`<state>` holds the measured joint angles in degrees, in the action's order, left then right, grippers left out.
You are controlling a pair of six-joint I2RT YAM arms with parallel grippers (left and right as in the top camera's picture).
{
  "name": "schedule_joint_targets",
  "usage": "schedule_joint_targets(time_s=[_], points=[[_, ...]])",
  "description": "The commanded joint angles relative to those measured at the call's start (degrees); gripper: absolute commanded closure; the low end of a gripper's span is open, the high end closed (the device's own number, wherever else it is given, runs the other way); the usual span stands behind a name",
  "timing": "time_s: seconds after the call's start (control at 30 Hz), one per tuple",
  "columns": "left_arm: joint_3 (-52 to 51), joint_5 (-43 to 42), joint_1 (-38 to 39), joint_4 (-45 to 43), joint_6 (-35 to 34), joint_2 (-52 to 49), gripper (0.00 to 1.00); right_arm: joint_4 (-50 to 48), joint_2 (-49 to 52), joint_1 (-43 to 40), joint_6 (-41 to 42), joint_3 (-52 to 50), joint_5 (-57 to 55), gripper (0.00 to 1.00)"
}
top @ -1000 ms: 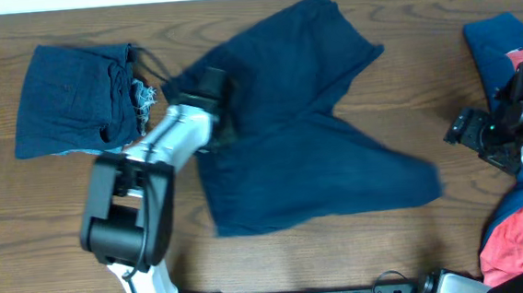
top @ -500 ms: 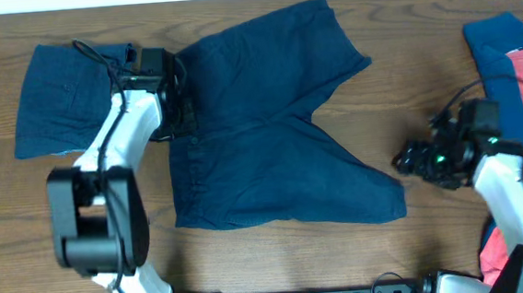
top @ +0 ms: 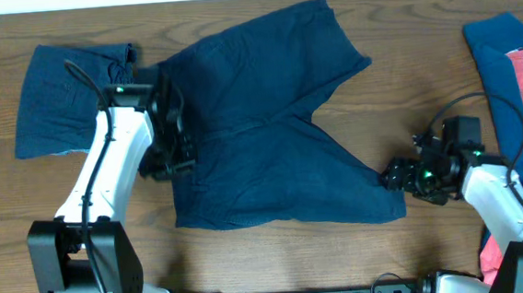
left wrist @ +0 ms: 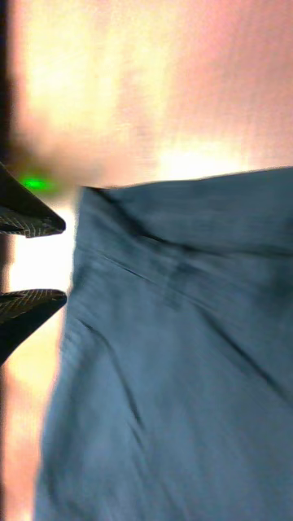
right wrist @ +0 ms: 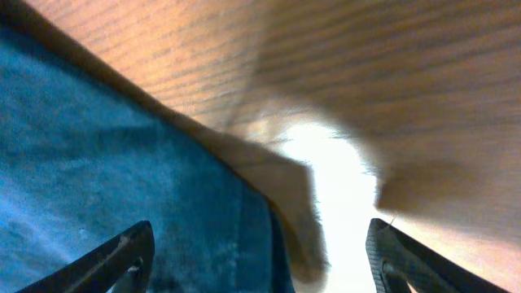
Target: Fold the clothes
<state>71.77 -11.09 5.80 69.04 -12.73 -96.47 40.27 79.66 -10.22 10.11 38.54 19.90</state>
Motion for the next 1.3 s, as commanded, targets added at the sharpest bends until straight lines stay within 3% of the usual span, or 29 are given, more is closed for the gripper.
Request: schedule_joint_targets(time_s=[0.0, 0.3, 0.67, 0.93, 1.17, 1.27], points=[[-5.75, -0.46, -0.02, 0.83, -4.17, -0.50, 0.75, 3.28, -2.16, -2.56, 0.57, 6.51, -1.05, 0.17], [-20.81, 0.17, -4.11, -7.06, -11.74, -0.48, 0.73, 18.69, -5.70, -4.94, 0.57, 18.80, -0.79, 0.16], [-29.62, -1.42, -8.79, -24.33, -14.58, -0.50, 0.65, 27.04, -6.29, -4.00, 0.55, 17.70, 0.02, 0.11], [-28.74, -4.39, -8.81, -22.23, -14.56, 1.57, 0.73, 26.75, -6.27, -2.89, 3.17, 11.23, 0.04, 0.10], [-28.02, -1.92, -8.79, -20.24, -14.58, 9.31, 0.69, 23.30, -6.27, -2.89, 3.37, 3.61, 1.73, 0.11], [-28.02, -1.31, -8.79, -20.26, -14.58, 10.47, 0.67, 20.15, -6.27, -2.89, 6.08, 0.22, 3.08, 0.18]])
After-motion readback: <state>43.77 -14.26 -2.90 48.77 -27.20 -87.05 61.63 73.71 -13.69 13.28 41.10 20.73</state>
